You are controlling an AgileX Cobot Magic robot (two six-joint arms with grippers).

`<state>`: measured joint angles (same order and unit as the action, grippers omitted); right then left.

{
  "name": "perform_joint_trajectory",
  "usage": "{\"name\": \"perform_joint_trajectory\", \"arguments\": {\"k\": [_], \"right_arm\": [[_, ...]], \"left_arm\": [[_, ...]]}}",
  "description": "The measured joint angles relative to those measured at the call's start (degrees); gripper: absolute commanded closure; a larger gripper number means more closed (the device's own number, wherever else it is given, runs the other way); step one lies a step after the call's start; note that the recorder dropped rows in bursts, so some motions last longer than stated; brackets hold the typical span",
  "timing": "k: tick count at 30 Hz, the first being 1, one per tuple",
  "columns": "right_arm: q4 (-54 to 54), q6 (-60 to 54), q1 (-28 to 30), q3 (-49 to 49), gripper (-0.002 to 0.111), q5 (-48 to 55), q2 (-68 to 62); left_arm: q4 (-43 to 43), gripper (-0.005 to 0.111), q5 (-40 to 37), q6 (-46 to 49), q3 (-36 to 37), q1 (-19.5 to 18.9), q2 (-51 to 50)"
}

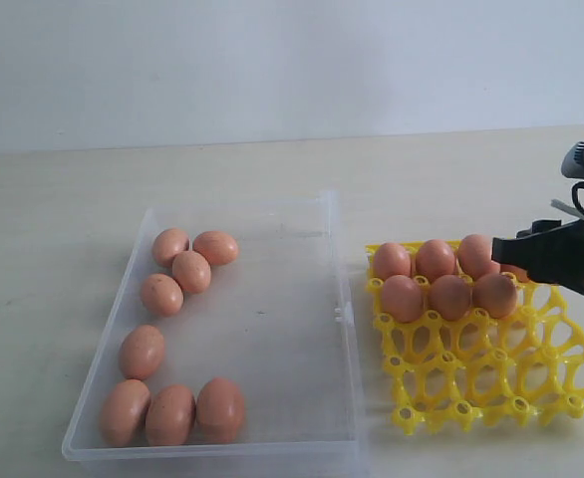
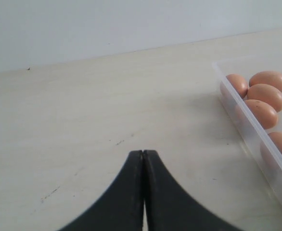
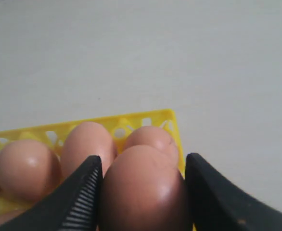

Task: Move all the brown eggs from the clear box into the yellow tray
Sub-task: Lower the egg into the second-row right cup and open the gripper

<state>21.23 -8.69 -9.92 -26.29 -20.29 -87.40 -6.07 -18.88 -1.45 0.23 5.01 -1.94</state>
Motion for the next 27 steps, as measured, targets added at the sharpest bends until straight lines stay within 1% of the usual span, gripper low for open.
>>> {"name": "perform_joint_trajectory", "arguments": {"k": [9,14,27], "right_arm": [[-1.9,1.2,1.0,0.0,0.108,-6.8,-8.1],[-2.7,2.4,1.0,0.0,0.108,-9.6,-10.0],[-3.1,2.5,1.0,0.0,0.108,-10.3,-10.5]], "left_arm": [[0.0,0.107,0.0,0.0,0.0,0.0,0.0],[0.0,0.107,0.0,0.0,0.0,0.0,0.0],[0.0,0.107,0.0,0.0,0.0,0.0,0.0]]}}
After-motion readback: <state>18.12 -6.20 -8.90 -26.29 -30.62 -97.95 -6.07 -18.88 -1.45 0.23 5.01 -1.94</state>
